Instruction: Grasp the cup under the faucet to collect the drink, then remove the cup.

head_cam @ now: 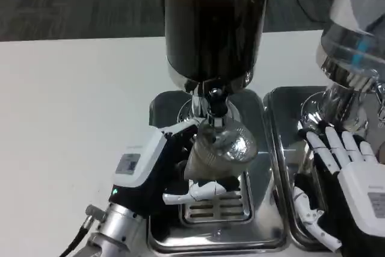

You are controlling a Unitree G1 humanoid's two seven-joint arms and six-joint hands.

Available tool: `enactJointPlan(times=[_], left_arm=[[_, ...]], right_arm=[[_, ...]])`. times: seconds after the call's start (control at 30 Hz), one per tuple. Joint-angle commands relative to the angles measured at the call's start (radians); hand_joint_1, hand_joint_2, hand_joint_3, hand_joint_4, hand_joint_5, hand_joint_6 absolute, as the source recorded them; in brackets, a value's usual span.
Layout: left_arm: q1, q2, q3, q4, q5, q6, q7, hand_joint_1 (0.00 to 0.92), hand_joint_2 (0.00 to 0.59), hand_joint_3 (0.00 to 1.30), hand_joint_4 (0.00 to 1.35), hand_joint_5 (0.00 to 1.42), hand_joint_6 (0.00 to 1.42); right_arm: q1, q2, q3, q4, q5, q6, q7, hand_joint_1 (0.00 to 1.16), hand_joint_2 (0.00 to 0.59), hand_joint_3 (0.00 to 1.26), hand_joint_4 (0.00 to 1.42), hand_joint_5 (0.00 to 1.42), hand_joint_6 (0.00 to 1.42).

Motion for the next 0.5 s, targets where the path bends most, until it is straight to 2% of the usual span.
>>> enactJointPlan(times=[0.03,0.17,0.43,0.5], left_arm=[[-0.008,0.0,-0.028,0.006,0.017,0.023,0.036,0.339,0.162,0.45,0.51,0.72,0.6],[0.0,0.013,-0.047,0.0,0.023,0.059,0.052,0.326,0.149,0.44,0.48,0.68,0.51],[0.021,0.02,-0.068,-0.027,0.032,0.119,0.082,0.311,0.133,0.42,0.45,0.62,0.44],[0.024,0.022,-0.07,-0.038,0.036,0.133,0.082,0.289,0.12,0.38,0.39,0.58,0.4]], right_arm=[[-0.005,0.002,-0.001,-0.012,0.005,0.004,0.004,0.15,0.517,0.11,0.0,0.0,0.0],[-0.012,0.002,0.001,-0.006,0.011,0.001,0.006,0.15,0.517,0.11,0.0,0.0,0.0],[-0.014,0.005,-0.001,-0.014,0.014,0.006,0.015,0.15,0.517,0.11,0.0,0.0,0.0],[-0.011,0.004,0.001,-0.016,0.011,0.007,0.018,0.15,0.517,0.11,0.0,0.0,0.0]])
